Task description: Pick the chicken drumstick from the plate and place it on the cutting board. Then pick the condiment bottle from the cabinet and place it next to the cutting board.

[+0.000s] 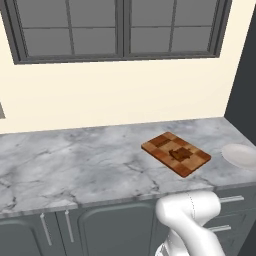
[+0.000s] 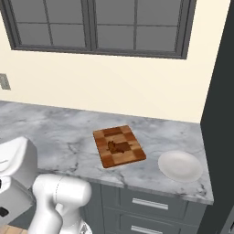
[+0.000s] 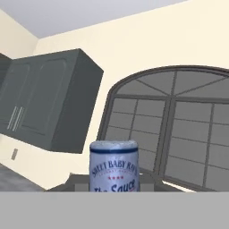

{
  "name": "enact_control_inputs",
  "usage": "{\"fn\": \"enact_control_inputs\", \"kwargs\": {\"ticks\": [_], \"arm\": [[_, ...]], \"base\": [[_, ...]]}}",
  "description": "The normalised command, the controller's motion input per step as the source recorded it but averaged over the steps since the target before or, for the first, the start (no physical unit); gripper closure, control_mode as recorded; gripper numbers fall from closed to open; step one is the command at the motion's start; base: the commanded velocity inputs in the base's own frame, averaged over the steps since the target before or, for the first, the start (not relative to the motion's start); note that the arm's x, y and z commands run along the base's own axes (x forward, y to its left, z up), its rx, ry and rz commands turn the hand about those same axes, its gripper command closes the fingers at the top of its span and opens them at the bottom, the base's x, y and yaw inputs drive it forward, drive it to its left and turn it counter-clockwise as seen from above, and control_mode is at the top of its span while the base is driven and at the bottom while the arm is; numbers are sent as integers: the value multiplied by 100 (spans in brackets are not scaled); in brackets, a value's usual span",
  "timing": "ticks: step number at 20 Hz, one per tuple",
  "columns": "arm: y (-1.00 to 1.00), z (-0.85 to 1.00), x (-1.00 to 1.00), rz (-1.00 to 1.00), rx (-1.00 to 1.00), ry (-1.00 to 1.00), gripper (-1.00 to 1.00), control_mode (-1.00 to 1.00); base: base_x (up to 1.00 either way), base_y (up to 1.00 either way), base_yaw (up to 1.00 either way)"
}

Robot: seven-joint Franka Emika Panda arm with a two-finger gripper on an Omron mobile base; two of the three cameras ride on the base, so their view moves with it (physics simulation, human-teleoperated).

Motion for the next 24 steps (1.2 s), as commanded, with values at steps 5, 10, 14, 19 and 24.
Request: {"fn": "enact_control_inputs", "kwargs": {"ticks": [5,10,14,19,24], "arm": [[39,-35,49,0,1,-12,100,-100],[26,-30,68,0,5,-10,100,-100],[19,-28,62,0,7,-10,100,-100],[17,-23,52,0,8,-9,100,-100],[13,-21,36,0,8,-7,100,-100]], "base": [[0,0,0],[0,0,0],[0,0,0],[0,0,0],[0,0,0]]}}
